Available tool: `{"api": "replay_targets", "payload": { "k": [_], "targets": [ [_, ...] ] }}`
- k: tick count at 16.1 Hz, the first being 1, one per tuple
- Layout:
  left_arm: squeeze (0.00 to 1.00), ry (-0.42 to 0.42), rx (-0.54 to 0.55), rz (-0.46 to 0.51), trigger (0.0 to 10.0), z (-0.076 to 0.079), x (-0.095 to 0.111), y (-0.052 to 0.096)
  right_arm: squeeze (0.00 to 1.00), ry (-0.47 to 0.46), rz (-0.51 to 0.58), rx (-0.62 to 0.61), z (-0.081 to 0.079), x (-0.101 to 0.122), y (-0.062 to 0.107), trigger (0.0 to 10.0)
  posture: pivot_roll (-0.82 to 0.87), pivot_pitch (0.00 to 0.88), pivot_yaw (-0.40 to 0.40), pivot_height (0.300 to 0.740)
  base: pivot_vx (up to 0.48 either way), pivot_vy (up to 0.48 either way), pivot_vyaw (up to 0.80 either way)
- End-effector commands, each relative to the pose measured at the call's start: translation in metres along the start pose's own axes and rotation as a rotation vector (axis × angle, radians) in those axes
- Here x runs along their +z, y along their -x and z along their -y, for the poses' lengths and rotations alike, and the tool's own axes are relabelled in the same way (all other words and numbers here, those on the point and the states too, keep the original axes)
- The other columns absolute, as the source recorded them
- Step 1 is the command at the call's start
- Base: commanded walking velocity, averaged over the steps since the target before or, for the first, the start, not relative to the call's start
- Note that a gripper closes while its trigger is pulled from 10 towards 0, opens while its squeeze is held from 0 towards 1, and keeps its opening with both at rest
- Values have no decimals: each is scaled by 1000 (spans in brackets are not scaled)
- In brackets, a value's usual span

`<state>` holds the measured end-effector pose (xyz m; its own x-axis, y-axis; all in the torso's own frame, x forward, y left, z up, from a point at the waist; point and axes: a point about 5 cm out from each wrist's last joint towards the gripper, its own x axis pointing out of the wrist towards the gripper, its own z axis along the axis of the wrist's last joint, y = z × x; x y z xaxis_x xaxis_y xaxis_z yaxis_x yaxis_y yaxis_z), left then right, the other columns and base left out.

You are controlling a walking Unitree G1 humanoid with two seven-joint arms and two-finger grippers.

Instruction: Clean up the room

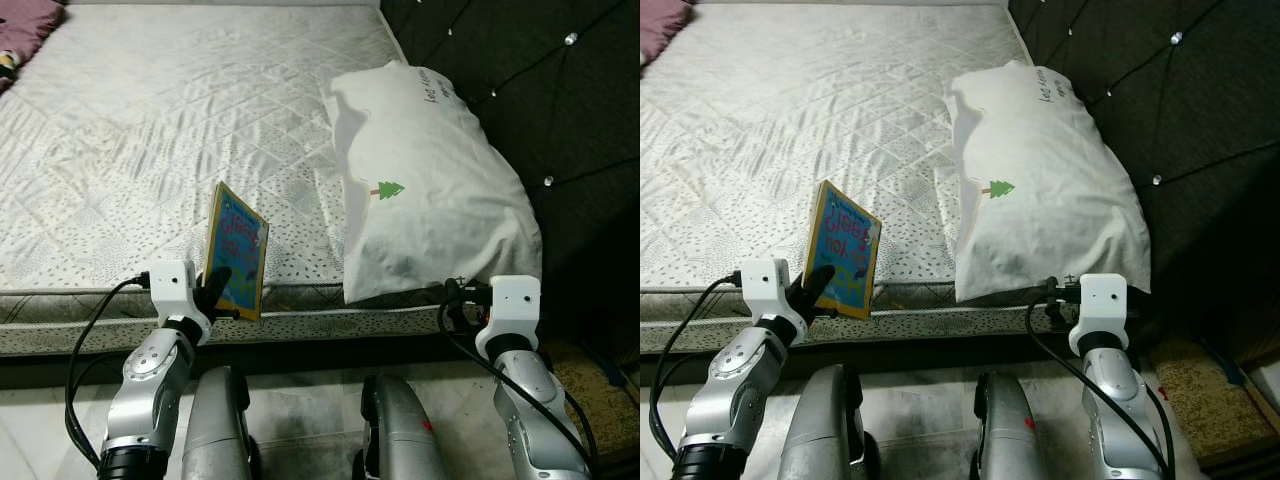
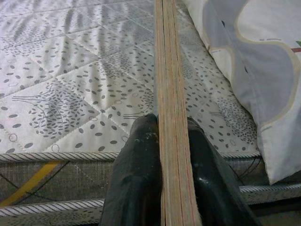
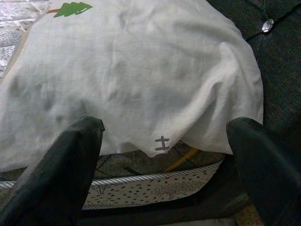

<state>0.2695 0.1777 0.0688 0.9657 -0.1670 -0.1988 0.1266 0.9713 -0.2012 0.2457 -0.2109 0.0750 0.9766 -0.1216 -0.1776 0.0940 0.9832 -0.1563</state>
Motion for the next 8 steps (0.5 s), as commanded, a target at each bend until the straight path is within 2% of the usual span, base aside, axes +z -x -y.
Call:
{"api": "replay_targets", "payload": {
  "k": [1, 8],
  "targets": [
    [0, -12, -20, 63, 10000, 2, 13, -1, 0, 2, -11, -5, 2, -1, -1, 10000, -122, 102, -28, 597, 247, 0, 0],
    [0, -9, -27, 64, 10000, 3, 12, -1, 0, 3, -15, -4, 3, -1, -1, 10000, -125, 104, -30, 597, 262, 0, 0]
  ]
}}
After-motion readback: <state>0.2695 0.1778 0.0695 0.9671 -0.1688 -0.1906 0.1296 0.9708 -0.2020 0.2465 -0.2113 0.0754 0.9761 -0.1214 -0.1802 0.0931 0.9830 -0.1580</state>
